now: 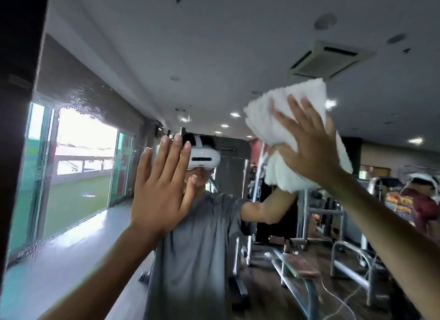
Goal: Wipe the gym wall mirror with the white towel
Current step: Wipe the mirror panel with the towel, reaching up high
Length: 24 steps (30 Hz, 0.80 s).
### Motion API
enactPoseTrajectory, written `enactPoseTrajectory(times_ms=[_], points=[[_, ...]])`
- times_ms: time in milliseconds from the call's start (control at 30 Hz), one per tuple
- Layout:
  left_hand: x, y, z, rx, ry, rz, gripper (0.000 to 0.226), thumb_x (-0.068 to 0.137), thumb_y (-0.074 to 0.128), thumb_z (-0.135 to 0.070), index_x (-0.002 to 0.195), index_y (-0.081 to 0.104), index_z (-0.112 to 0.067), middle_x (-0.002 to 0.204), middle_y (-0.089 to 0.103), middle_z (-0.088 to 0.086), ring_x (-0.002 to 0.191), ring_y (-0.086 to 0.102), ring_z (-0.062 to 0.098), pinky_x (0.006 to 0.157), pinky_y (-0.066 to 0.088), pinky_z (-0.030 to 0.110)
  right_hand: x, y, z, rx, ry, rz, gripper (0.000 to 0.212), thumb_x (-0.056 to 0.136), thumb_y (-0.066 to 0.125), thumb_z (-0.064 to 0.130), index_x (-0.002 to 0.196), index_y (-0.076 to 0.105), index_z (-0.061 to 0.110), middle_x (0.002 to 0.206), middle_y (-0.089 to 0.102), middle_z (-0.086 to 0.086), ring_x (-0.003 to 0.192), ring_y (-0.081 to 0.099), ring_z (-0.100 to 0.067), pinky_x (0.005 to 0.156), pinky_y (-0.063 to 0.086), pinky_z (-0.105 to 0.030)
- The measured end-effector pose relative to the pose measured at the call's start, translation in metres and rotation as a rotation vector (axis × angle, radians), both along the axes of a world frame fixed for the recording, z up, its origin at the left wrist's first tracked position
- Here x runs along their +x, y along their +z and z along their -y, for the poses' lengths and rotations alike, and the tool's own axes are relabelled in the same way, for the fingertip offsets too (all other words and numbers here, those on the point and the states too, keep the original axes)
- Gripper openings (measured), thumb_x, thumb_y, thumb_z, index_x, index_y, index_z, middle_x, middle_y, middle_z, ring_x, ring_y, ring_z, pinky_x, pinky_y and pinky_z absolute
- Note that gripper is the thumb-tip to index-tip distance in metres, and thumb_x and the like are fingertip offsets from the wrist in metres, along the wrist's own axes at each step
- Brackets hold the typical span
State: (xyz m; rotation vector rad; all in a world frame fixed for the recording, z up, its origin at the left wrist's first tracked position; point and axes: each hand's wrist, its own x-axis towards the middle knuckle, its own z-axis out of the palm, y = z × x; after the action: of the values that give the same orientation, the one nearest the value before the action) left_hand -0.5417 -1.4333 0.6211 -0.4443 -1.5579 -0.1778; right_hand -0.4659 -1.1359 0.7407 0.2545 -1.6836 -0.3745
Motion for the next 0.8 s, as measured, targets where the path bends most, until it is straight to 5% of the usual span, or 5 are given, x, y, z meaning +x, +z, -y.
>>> enactPoseTrajectory(times_ms=[133,300,367,600,800], points=[[-0.001,0.001,0.001,-0.003,0.008,-0.006,0.063,0.101,0.034,-0.037,0.158,0.026,-0.009,0.166,0.019,0.009,0.154,0.015,0.027,0.120,0.020,0.057,-0.016,-0.025,0.052,-0.172,-0.042,-0.094,0.069,0.092,0.045,0.051,0.156,0.028,0.033,0.167,0.015,-0.001,0.154,0.012,-0.026,0.117,0.007,-0.061],[0.000,0.001,0.000,0.011,0.009,0.003,0.064,0.101,0.033,-0.038,0.158,0.025,-0.010,0.166,0.019,0.009,0.154,0.015,0.027,0.122,0.016,0.054,-0.007,-0.119,0.030,0.455,-0.061,0.106,0.078,0.085,0.045,0.054,0.156,0.017,0.035,0.166,0.010,-0.001,0.154,0.005,-0.027,0.119,0.000,-0.063],[0.001,0.000,-0.002,0.020,0.007,0.023,0.064,0.102,0.032,-0.038,0.159,0.023,-0.010,0.166,0.017,0.011,0.154,0.013,0.028,0.122,0.015,0.055,0.001,-0.116,-0.003,0.486,-0.101,0.124,0.079,0.082,0.045,0.050,0.155,0.020,0.036,0.165,0.014,0.000,0.153,0.012,-0.028,0.118,0.007,-0.063],[0.004,-0.043,-0.014,-0.007,0.038,0.027,0.062,0.102,0.035,-0.039,0.157,0.028,-0.010,0.165,0.021,0.014,0.154,0.016,0.030,0.120,0.020,0.058,-0.010,-0.069,0.040,-0.663,0.031,-0.143,0.066,0.091,0.044,0.043,0.155,0.033,0.030,0.166,0.018,-0.004,0.154,0.013,-0.029,0.116,0.011,-0.068],[0.002,-0.051,-0.003,-0.010,0.014,0.032,0.062,0.102,0.035,-0.039,0.158,0.026,-0.015,0.166,0.019,0.011,0.154,0.016,0.028,0.121,0.018,0.056,-0.011,-0.213,0.084,-0.006,-0.029,0.056,0.082,0.084,0.050,0.049,0.158,0.021,0.029,0.167,0.015,-0.007,0.154,0.013,-0.030,0.117,0.012,-0.065]])
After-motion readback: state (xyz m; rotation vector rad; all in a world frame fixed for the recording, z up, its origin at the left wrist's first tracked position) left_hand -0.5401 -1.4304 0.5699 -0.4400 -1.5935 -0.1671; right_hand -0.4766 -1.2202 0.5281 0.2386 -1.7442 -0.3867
